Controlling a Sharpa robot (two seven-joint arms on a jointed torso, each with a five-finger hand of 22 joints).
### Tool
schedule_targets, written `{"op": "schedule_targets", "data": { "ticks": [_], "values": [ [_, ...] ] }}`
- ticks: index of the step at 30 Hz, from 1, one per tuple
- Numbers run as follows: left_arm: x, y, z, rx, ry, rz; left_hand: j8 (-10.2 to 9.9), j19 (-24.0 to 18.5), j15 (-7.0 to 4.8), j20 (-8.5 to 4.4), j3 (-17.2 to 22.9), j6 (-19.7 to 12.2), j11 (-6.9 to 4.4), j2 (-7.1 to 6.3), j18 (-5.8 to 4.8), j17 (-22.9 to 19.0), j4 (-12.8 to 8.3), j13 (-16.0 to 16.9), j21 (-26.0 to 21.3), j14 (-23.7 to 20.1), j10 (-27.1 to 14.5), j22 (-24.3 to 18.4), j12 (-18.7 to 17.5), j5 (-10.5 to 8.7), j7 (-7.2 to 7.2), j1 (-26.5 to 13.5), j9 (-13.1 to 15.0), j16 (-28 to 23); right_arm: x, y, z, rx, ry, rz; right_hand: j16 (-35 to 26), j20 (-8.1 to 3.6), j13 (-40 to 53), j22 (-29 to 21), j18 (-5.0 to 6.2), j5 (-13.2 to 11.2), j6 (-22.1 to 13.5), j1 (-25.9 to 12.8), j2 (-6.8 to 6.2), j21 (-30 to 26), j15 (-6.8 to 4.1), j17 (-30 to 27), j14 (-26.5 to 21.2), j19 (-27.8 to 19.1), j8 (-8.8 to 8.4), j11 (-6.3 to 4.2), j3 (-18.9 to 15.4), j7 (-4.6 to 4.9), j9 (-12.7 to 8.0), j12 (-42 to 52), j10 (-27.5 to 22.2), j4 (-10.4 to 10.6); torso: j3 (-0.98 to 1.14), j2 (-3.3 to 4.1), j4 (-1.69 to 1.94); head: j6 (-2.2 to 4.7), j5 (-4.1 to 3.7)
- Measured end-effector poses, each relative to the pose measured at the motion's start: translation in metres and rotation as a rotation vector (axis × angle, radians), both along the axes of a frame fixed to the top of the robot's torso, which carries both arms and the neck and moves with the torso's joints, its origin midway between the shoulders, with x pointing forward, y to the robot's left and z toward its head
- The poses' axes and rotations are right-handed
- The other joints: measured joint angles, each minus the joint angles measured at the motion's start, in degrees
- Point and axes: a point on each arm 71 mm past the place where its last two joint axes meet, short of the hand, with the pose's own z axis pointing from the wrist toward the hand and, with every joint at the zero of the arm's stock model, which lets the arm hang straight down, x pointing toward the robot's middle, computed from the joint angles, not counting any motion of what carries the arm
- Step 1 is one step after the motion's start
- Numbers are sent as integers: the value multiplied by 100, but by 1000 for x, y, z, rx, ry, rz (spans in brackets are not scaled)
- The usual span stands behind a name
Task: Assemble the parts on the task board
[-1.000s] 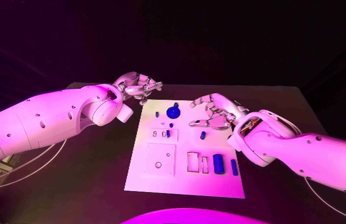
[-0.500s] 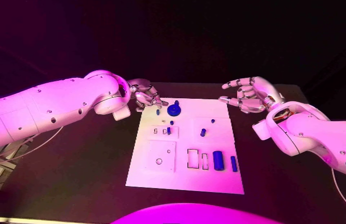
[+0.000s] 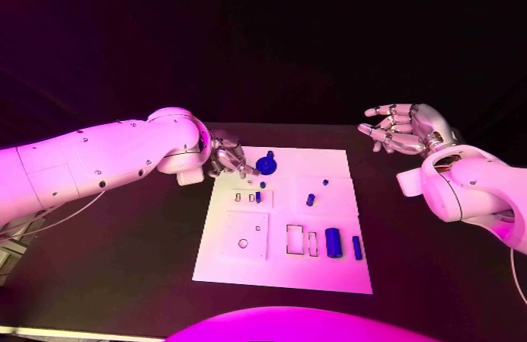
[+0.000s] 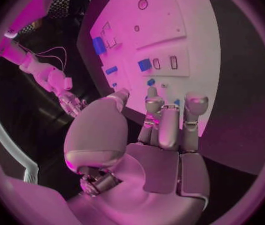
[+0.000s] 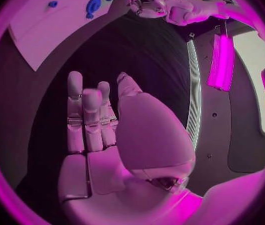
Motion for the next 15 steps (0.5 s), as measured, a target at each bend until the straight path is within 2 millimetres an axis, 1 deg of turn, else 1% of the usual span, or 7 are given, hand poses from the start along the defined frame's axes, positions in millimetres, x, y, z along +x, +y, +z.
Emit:
{"op": "schedule_targets", "data": {
  "ticks": [3,5,7,9,10,12,15],
  "values": [
    [0,-4,-1,15,11,-13,0,0,0,0,0,-11,0,-5,0,0,0,0,0,0,0,-2,0,0,-10,-6,8,-2,2,-1,1,22,-3,-9,-1023,58,-651,-413,0,30,-29,31,-31,-519,67,-554,-245,-99,33,19,152,14,15,-611,-142,0,-1,3,-7,-17,10],
    [0,-6,-2,25,19,-23,0,0,0,0,-16,-19,0,-5,0,0,16,0,0,0,0,-2,0,0,-19,-6,10,-2,3,-2,1,37,-5,-17,-1703,158,-1165,-738,0,53,-108,-9,-71,-925,171,-752,-441,-260,33,93,271,89,21,-1107,-278,-9,-1,4,-10,-31,10],
    [-1,-9,-4,33,28,-31,0,0,0,0,-31,-19,0,-5,0,-19,0,-4,0,0,0,-2,0,0,-19,-6,12,-2,5,-2,1,50,-8,-26,-2402,280,-1745,-1066,0,213,-173,-48,-159,-1320,303,-954,-689,-446,33,189,409,135,17,-1667,-513,-10,0,4,-10,-45,9],
    [-1,-10,-5,41,37,-37,0,0,0,0,-31,-19,0,-5,0,-23,0,-14,0,0,0,-2,0,0,-19,-6,16,-2,6,-3,2,62,-11,-34,-2990,400,-2202,-1341,0,377,-251,-55,-249,-1653,449,-1173,-990,-672,22,298,513,132,-17,-2070,-697,-18,1,4,-10,-54,4],
    [-1,-12,-6,45,42,-42,0,0,0,0,-31,-19,0,-5,0,-23,0,-14,0,0,0,-2,0,0,-19,-6,16,-2,7,-3,2,70,-12,-41,-3282,465,-2375,-1479,0,417,-278,-55,-249,-1829,531,-1307,-1215,-837,0,344,559,123,-40,-2194,-747,-18,0,4,-8,-60,-1],
    [-1,-13,-8,52,51,-49,0,0,0,0,-31,-19,0,-5,0,-23,0,-14,0,0,0,-2,0,0,-19,-6,16,-2,8,-4,3,83,-14,-52,-3777,607,-2682,-1745,0,440,-330,-57,-250,-2142,676,-1564,-1557,-1098,-13,465,640,111,-96,-2385,-803,-33,0,4,-7,-68,-7],
    [-2,-16,-10,60,63,-60,0,0,0,0,-31,-19,0,18,1,-40,0,-18,0,0,0,-5,-12,0,-19,-28,17,-12,9,-6,3,105,-11,-71,-4089,707,-2931,-1969,0,440,-333,-85,-279,-2339,747,-1767,-1644,-1198,-13,503,716,108,-143,-2478,-785,-35,0,4,-7,-82,-10]
  ]
}}
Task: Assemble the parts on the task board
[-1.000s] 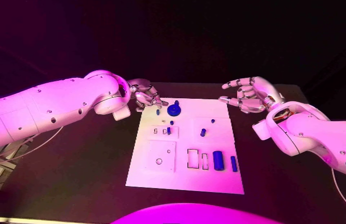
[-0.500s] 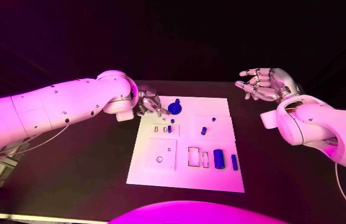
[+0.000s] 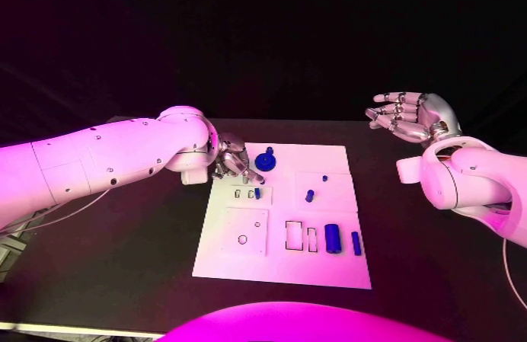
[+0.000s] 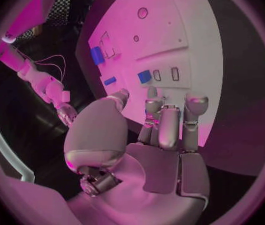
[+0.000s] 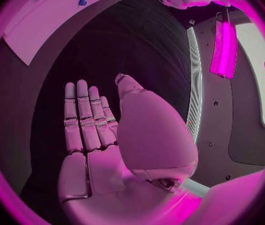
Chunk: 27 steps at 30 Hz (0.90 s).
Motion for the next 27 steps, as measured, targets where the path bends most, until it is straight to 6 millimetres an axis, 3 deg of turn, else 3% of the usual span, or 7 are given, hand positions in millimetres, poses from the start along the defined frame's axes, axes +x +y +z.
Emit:
{"op": "schedule_targets", "data": {
  "ticks": [15,27],
  "values": [
    [0,-9,-4,15,27,-28,22,-41,0,-1,-16,-40,0,0,1,-27,-17,-23,0,0,-41,-22,-37,0,0,0,44,-40,3,2,-2,59,24,-36,-187,31,-224,-196,0,21,0,31,-31,-104,8,-159,-8,13,0,21,70,0,-51,-28,21,-39,10,-7,-1,-37,-29],
    [5,-13,-7,23,44,-35,22,-42,22,1,-16,-60,21,32,1,-27,-17,-31,0,-22,-61,-12,-36,0,21,32,60,-40,4,2,-3,70,44,-40,-209,30,-275,-239,-1,21,-17,31,-31,-127,8,-186,-7,13,0,21,86,-18,-63,-28,22,-23,3,-1,-1,-62,-19]
  ]
}}
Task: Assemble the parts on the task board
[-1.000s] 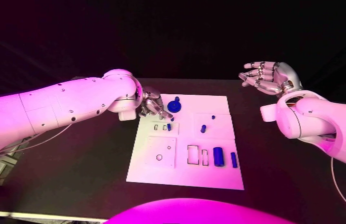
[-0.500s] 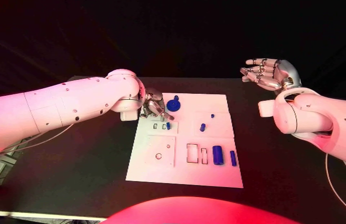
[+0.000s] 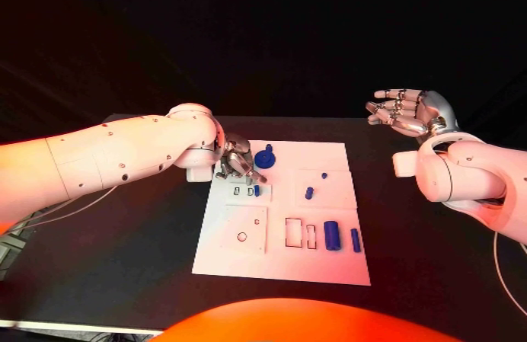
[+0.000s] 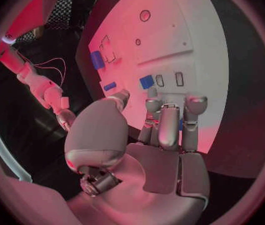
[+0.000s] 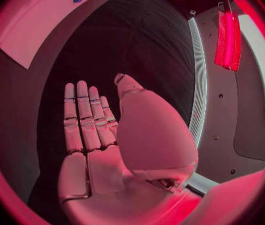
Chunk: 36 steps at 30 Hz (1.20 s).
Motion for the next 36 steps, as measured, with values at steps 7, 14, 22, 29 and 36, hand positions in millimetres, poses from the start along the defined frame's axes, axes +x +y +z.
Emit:
{"op": "schedule_targets", "data": {
  "ticks": [7,14,22,29,36],
  "values": [
    [3,-1,-3,2,8,7,0,0,0,0,0,0,0,23,0,-7,0,-5,0,0,0,8,0,0,0,23,0,0,0,0,-1,2,8,0,-23,0,-8,-9,0,0,0,0,0,0,0,-6,0,0,0,0,0,0,0,0,0,0,0,0,-2,-13,-10],
    [3,-4,-9,3,21,5,0,0,-13,0,0,0,0,23,0,-18,0,-13,0,-13,0,7,0,0,0,23,7,0,0,1,-2,3,20,4,-55,0,-51,-50,0,0,-17,0,0,-23,0,-39,0,0,0,0,32,17,-14,-22,0,0,1,1,3,-29,-20],
    [3,-5,-11,4,28,5,0,0,-21,0,0,0,0,38,0,-18,0,-12,0,-21,0,8,0,0,0,38,12,0,1,1,-3,4,31,7,-55,13,-68,-67,0,0,-17,0,0,-23,0,-48,0,13,0,-1,32,17,-20,-22,1,0,7,1,4,-46,-26],
    [3,-6,-12,7,35,0,28,1,-21,0,0,-41,0,38,0,-22,0,-12,0,-21,0,12,0,0,0,174,47,-23,1,2,-3,3,38,7,-77,20,-76,-73,0,-16,-17,0,0,-43,0,-53,0,21,0,-1,41,17,-20,-22,1,-9,7,-2,8,-55,-32],
    [3,-6,-14,13,44,-6,28,1,-21,0,0,-41,0,39,1,-22,0,-9,0,-21,-41,18,0,0,0,220,60,-23,2,2,-4,3,42,8,-77,20,-76,-73,-1,-22,-17,0,0,-43,15,-53,16,21,0,-1,48,17,-25,-22,1,-16,8,-2,8,-60,-33]
  ]
}}
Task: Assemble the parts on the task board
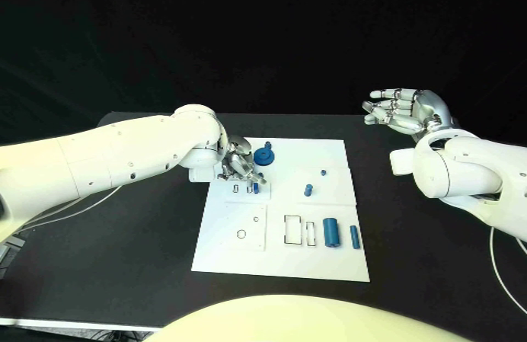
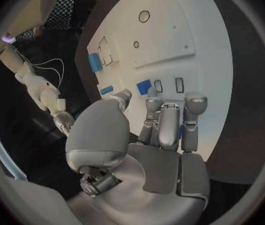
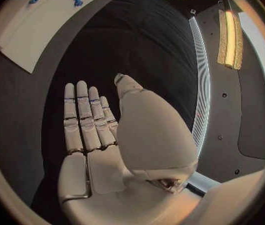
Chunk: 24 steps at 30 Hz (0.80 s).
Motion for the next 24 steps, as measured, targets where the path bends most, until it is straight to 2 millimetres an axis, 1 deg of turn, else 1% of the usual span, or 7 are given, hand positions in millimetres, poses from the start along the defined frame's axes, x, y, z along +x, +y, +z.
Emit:
{"op": "schedule_targets", "data": {
  "ticks": [4,6,8,13,22,24],
  "values": [
    [0,0,-1,3,6,-2,0,0,0,0,0,0,0,15,0,0,0,16,0,0,0,11,0,0,0,31,12,0,0,0,0,0,2,0,0,0,-10,-12,0,0,0,0,0,0,0,-7,0,0,0,0,0,0,0,0,0,0,-1,0,-1,-1,-5],
    [0,-1,-2,4,9,-4,0,0,0,0,0,0,0,52,-1,0,0,16,0,0,0,16,0,0,0,68,20,0,0,0,0,0,3,0,0,0,-11,-12,0,0,0,0,0,0,0,-7,0,0,0,0,0,0,0,0,0,0,-1,1,0,-1,-12],
    [0,-1,-3,5,12,-5,0,0,0,0,0,0,0,52,0,0,0,23,0,0,0,23,0,0,0,68,26,0,0,0,0,0,3,0,0,0,-10,-12,0,0,0,0,0,0,0,-7,0,0,0,0,0,0,0,0,0,0,-1,1,-1,-1,-16],
    [0,-1,-5,8,16,-5,0,0,0,0,0,0,0,100,-1,7,0,37,0,0,0,49,0,0,0,116,35,0,0,0,-1,0,5,0,0,0,-10,-12,0,0,0,0,0,0,0,-7,0,0,0,0,0,0,0,0,0,0,-1,3,-2,-1,-22],
    [0,-3,-8,8,19,-3,0,0,0,0,41,0,0,131,-1,17,-7,41,0,0,0,62,0,0,0,164,45,0,0,0,-1,0,7,1,-22,0,-27,-31,0,0,0,0,0,-23,0,-17,0,0,0,0,15,0,-6,0,0,16,2,1,-1,-1,-25],
    [0,-3,-8,8,19,-3,0,0,0,0,67,0,0,173,0,25,-7,47,0,0,0,74,0,0,0,234,63,0,0,0,-1,0,7,1,-22,0,-31,-35,0,0,0,0,0,-23,0,-22,0,0,0,0,15,0,-6,0,0,16,2,1,-1,0,-27]
  ]
}}
